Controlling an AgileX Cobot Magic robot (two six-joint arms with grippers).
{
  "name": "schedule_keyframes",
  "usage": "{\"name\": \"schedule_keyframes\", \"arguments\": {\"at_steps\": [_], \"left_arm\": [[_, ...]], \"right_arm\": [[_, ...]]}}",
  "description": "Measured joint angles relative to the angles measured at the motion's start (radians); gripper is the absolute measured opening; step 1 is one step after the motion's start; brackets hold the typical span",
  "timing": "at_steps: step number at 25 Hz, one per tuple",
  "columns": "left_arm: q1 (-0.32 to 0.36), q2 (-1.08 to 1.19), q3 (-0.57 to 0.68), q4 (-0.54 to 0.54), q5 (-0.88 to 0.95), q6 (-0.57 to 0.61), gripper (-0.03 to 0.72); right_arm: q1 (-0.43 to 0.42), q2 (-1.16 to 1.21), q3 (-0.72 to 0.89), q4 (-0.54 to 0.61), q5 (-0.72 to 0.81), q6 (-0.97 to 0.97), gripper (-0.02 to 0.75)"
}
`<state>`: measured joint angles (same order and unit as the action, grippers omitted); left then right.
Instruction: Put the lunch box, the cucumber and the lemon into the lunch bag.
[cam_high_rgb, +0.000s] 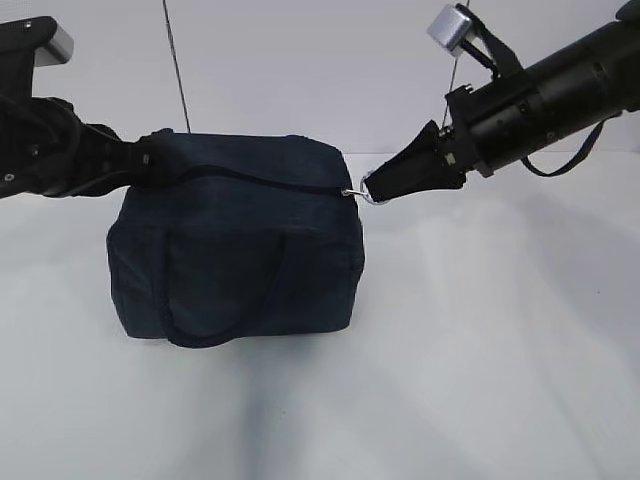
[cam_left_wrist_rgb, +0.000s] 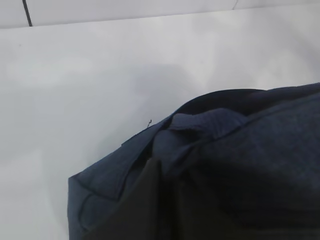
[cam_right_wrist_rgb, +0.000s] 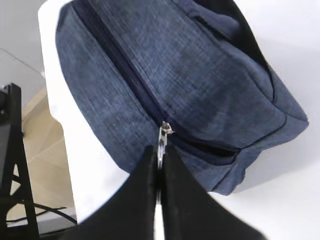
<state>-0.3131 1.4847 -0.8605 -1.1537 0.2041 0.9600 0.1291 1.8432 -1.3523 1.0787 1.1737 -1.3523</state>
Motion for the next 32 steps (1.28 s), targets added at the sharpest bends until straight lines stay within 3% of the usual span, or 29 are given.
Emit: {"name": "schedule_keyframes", "arguments": {"at_steps": [9,26,32], "left_arm": [[0.000,0.000,-0.002,0.000,-0.011,0.002,-0.005],[0.000,0.000,-0.005,0.018,0.035,0.002,-0.005],[0.000,0.000,-0.005,0.022,0.037,0.002,-0.005]], "right_arm": [[0.008,-0.004,0.000,0.047,0.000,0.085,0.008],[0.008,0.042,0.000,0.074,-0.135,0.800,0.008],[0.008,0.094,0.000,0.223,-0.131,0.950,0.008]]}}
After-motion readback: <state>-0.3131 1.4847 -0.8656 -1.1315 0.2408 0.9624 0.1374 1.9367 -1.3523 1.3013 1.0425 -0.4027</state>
